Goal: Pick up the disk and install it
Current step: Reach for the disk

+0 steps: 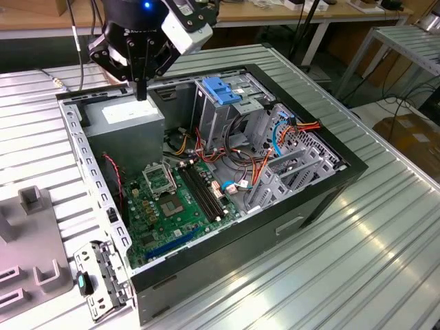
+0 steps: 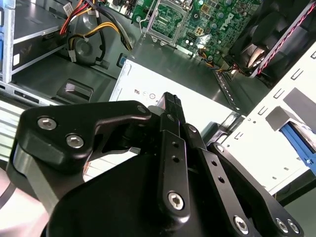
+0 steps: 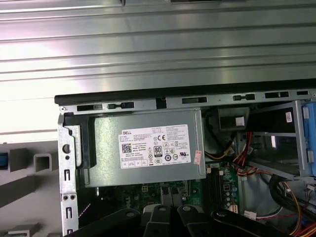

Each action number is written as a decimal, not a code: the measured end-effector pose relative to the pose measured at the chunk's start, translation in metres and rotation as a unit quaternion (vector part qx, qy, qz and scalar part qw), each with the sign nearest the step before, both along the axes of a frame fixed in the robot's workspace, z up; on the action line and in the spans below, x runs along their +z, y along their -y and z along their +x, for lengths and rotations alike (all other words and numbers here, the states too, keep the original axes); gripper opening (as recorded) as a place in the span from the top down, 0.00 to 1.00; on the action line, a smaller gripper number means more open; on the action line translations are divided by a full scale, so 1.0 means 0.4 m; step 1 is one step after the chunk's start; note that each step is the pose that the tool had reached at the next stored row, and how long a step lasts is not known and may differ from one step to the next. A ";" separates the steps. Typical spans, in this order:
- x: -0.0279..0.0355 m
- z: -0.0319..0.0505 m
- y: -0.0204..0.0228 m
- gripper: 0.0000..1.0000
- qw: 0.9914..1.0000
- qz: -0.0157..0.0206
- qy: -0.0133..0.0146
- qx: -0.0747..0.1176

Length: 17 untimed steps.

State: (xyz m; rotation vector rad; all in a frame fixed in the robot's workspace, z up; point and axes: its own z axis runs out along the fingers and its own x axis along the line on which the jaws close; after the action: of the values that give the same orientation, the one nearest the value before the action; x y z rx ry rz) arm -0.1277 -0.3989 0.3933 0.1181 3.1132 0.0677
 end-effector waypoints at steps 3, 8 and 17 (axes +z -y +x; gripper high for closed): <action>0.000 -0.002 0.000 0.89 1.000 0.000 0.000 0.000; 0.000 -0.006 0.000 0.89 1.000 0.000 -0.001 0.000; 0.000 -0.021 0.000 0.89 1.000 0.000 -0.001 0.000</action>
State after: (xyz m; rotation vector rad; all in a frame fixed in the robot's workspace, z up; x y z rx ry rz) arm -0.1363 -0.3990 0.3933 0.1182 3.1146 0.0680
